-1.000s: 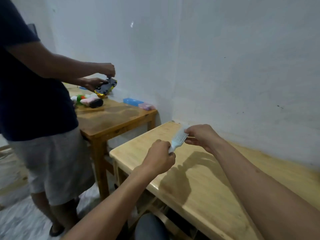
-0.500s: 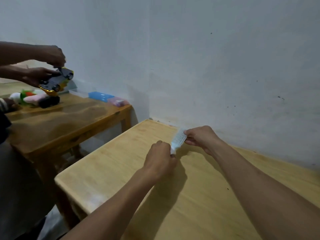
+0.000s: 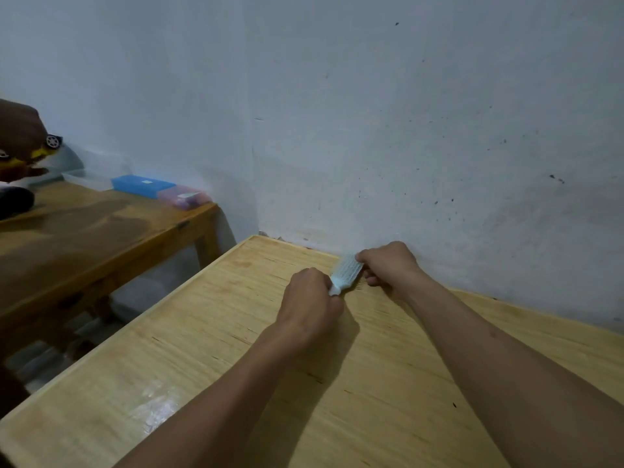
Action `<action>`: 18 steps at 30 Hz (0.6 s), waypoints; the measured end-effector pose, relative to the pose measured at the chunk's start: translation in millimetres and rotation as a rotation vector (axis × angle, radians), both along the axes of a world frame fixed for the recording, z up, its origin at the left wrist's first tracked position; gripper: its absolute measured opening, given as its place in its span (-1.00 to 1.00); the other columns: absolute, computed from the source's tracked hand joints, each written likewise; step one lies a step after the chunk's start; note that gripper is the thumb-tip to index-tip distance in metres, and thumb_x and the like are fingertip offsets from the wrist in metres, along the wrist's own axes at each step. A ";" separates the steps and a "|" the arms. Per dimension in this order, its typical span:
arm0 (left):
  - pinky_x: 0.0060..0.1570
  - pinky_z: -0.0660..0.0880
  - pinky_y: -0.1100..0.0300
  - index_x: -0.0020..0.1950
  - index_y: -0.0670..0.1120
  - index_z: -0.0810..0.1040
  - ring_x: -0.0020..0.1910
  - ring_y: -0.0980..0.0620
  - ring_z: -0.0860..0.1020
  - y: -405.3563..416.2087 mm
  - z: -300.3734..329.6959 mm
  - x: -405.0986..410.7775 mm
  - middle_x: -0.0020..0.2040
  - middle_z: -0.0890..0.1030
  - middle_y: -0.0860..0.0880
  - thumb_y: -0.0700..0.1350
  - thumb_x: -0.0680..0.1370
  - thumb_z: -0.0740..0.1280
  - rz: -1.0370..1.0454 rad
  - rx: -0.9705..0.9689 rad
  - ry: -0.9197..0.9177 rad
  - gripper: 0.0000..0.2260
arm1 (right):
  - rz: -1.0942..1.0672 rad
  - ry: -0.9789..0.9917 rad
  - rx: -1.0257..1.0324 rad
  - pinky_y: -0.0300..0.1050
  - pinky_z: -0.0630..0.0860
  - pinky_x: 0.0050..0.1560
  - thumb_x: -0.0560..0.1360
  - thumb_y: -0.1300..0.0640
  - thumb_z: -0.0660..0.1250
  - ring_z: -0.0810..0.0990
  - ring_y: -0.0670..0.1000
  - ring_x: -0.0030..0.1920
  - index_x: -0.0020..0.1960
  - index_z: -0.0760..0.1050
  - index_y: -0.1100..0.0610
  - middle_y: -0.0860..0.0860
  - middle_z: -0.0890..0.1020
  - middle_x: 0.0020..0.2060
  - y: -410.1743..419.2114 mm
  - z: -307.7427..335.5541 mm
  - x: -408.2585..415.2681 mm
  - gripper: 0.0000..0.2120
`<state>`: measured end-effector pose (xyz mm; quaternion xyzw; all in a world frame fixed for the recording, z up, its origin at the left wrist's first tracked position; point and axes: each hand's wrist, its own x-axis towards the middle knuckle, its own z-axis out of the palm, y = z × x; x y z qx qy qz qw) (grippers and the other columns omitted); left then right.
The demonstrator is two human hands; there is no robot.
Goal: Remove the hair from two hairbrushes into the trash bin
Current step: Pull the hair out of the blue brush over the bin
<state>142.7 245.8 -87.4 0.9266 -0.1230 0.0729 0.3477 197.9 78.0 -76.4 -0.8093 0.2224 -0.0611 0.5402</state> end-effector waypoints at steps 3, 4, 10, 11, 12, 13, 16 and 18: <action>-0.50 0.24 0.26 -0.08 -0.21 0.71 -0.43 0.09 0.43 2.1 -2.5 -2.9 -0.28 0.64 -0.11 -0.15 0.53 0.34 -0.009 -0.018 0.011 -0.82 | 0.003 0.012 -0.146 -0.17 0.53 -0.38 0.51 0.10 0.41 0.60 0.01 -0.41 -0.03 0.63 0.28 0.19 0.74 -0.16 1.9 -0.6 -3.3 -0.78; -0.49 0.26 0.26 -0.07 -0.21 0.71 -0.41 0.09 0.45 2.1 -2.1 -3.3 -0.27 0.64 -0.11 -0.14 0.53 0.34 -0.011 -0.019 0.022 -0.82 | 0.007 0.014 -0.163 -0.19 0.51 -0.38 0.52 0.10 0.40 0.59 0.00 -0.42 -0.02 0.64 0.28 0.18 0.75 -0.15 2.6 0.0 -4.1 -0.77; -0.05 0.53 0.12 0.35 -0.18 0.51 0.12 -0.08 0.51 -0.3 11.9 -15.3 0.19 0.56 -0.16 0.00 0.55 0.39 0.002 0.154 0.016 -0.57 | 0.102 0.064 -0.074 -0.24 0.45 -0.49 0.58 0.16 0.36 0.55 0.00 -0.40 0.11 0.56 0.31 0.17 0.64 -0.17 -1.7 18.2 -27.5 -0.78; 0.07 0.51 0.07 0.40 -0.17 0.46 0.21 -0.11 0.46 -0.1 15.1 -20.9 0.26 0.52 -0.17 0.02 0.55 0.38 0.008 0.208 -0.002 -0.53 | 0.116 0.072 -0.075 -0.23 0.46 -0.49 0.58 0.17 0.37 0.53 0.00 -0.41 0.12 0.56 0.32 0.17 0.62 -0.19 -4.9 22.0 -33.8 -0.78; 0.13 0.49 0.04 0.41 -0.16 0.44 0.26 -0.13 0.42 -0.1 18.6 -27.3 0.30 0.50 -0.17 0.03 0.55 0.37 0.011 0.244 -0.017 -0.52 | 0.129 0.078 -0.090 -0.19 0.50 -0.45 0.58 0.16 0.38 0.54 0.01 -0.41 0.12 0.56 0.31 0.17 0.62 -0.20 -8.8 26.0 -39.2 -0.78; 0.15 0.46 0.03 0.41 -0.16 0.43 0.27 -0.14 0.39 -0.7 21.8 -34.3 0.30 0.49 -0.18 0.03 0.55 0.36 0.012 0.262 -0.022 -0.52 | 0.141 0.082 -0.117 -0.12 0.58 -0.36 0.57 0.14 0.39 0.57 0.03 -0.38 0.12 0.57 0.31 0.17 0.64 -0.19 -13.1 30.5 -44.7 -0.76; 0.15 0.43 0.03 0.38 -0.14 0.45 0.26 -0.14 0.38 -6.5 31.4 -55.6 0.28 0.49 -0.17 0.03 0.54 0.36 0.015 0.273 -0.022 -0.54 | 0.169 0.077 -0.182 0.06 0.70 -0.03 0.56 0.11 0.43 0.67 0.10 -0.24 0.14 0.59 0.32 0.18 0.68 -0.11 -26.5 44.7 -65.5 -0.71; 0.16 0.45 0.03 0.38 -0.13 0.44 0.26 -0.13 0.38 -13.7 37.1 -70.2 0.29 0.49 -0.17 0.05 0.53 0.38 0.016 0.272 -0.018 -0.52 | 0.180 0.068 -0.207 0.10 0.69 0.03 0.57 0.14 0.41 0.71 0.12 -0.13 0.19 0.59 0.35 0.20 0.69 -0.04 -35.8 54.0 -84.4 -0.69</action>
